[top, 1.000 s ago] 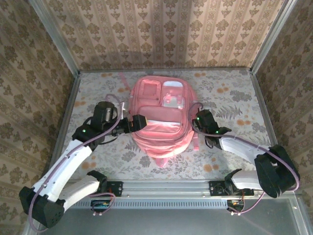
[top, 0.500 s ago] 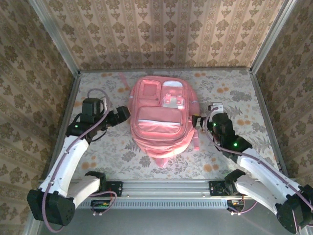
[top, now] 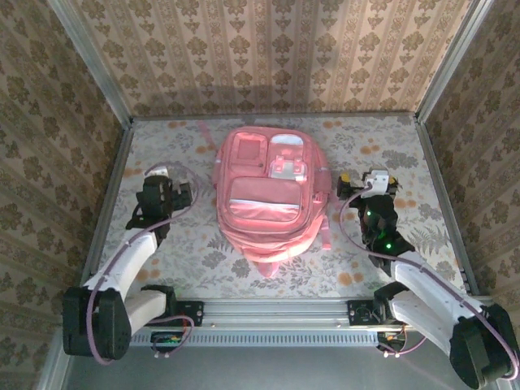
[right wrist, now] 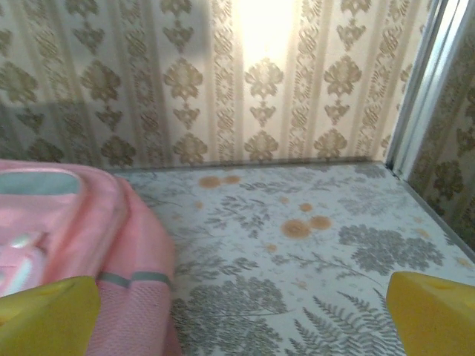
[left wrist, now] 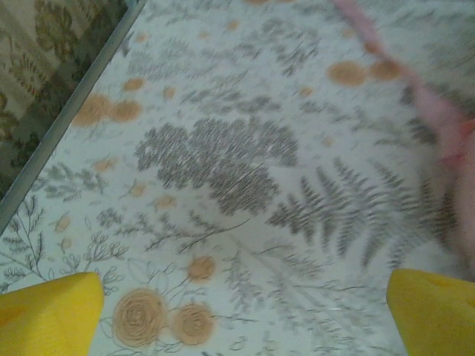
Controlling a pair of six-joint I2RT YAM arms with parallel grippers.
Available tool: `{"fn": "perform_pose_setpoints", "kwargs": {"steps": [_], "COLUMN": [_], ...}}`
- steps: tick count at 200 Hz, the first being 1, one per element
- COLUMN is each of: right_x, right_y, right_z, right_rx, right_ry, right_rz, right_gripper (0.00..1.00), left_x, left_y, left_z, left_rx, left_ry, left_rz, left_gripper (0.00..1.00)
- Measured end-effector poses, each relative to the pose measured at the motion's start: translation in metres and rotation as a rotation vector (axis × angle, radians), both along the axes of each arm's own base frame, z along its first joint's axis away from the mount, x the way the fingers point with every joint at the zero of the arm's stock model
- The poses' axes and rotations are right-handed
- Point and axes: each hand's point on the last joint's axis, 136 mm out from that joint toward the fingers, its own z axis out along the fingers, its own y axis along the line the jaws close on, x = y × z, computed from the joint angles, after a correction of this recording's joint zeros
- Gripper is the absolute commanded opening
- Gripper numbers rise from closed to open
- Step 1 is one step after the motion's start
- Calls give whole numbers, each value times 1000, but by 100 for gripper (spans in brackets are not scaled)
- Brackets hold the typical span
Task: Pack books, pencil case, and school supplies into a backpack
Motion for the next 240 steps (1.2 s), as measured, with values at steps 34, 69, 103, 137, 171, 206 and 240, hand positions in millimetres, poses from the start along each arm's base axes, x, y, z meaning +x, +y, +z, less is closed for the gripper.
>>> {"fn": "perform_pose_setpoints", "kwargs": {"steps": [34,69,103,137,171,206,240], "right_x": [19,23,26,38,51,63,62], "right_y": [-18,-47,-68,-53,-43,-41,-44], "right_z": [-35,-81,-104,-141,-135,-120,-123], "right_rx": [-46,-50,20,65,77,78,85], "right_ry": [100,194,202,208,209,172,184], "right_rz": [-14,-53,-76,18,75,88,73], "right_gripper": [100,100,100,100,100,100,100], "left_x": [-4,16,41,57,53,53,43], "left_y": [23,18,2,-23,-51,-49,-27], "left_z": [-53,-60,-52,-34,-37,-39,-36], "left_rx": [-12,-78,-122,-101,-54,-28,-24], "left_ry": [22,-27,-52,-90,-72,-62,-107], "left_rz": [-17,-89,-179,-292,-388,-366,-285], "left_gripper": [100,100,100,100,100,100,100]}}
